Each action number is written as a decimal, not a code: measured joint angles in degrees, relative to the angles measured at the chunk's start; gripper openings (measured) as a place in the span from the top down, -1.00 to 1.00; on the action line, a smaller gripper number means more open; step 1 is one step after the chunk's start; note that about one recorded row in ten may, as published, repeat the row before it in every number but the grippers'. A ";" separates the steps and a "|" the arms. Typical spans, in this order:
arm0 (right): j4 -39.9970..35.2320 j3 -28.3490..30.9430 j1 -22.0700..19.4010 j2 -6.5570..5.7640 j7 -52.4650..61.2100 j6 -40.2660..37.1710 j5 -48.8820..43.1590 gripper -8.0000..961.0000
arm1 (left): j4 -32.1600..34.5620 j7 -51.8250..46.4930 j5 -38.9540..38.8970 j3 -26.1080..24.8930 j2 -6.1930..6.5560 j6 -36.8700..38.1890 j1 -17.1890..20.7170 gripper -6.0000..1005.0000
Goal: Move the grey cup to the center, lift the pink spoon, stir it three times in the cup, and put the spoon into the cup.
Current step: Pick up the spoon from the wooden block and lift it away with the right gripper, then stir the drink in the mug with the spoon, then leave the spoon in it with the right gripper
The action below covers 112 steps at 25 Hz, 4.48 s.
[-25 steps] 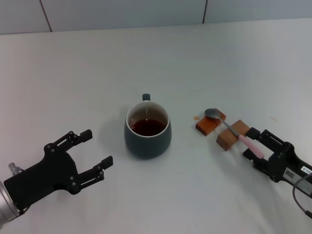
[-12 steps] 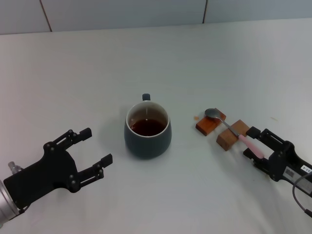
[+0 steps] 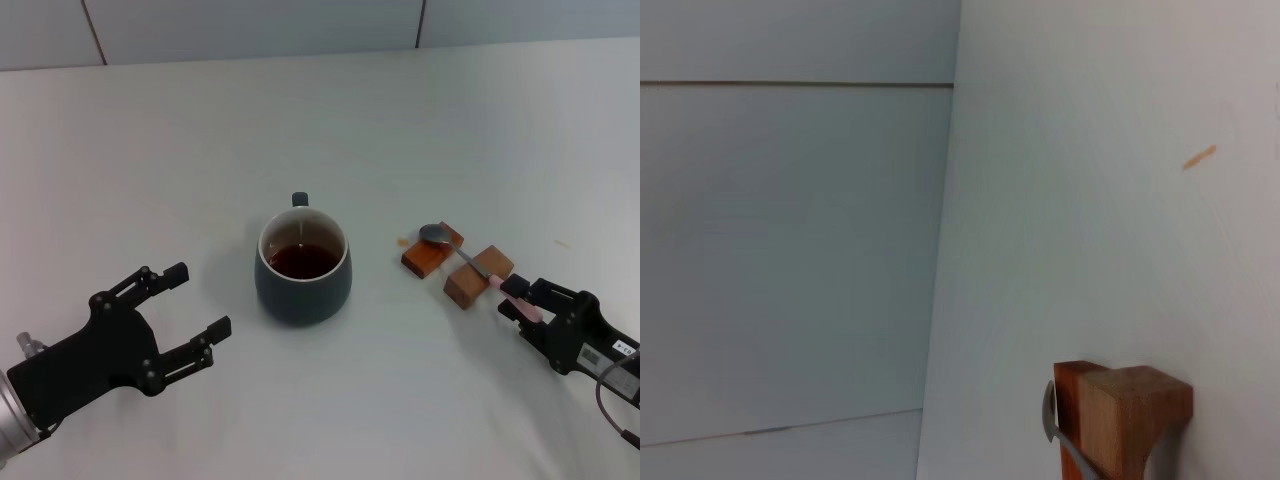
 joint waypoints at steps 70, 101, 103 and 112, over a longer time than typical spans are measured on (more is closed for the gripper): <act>-50.82 -40.54 39.17 -9.61 -10.36 -31.80 -2.32 0.72 | -0.93 0.87 0.54 0.41 -0.23 -0.22 0.06 -0.62; -44.33 -62.83 55.26 -1.06 -3.69 -20.09 -23.86 0.72 | -3.16 1.42 0.33 2.68 -0.35 -3.80 -1.19 -0.62; -42.99 -64.43 55.53 -0.52 -3.83 -18.57 -24.06 0.72 | -3.16 1.42 0.31 2.68 -0.35 -3.81 -1.19 -0.62; -39.48 -67.87 56.81 0.05 -4.07 -15.05 -23.64 0.72 | -3.16 1.42 0.19 2.44 -0.35 -3.89 -1.20 -0.62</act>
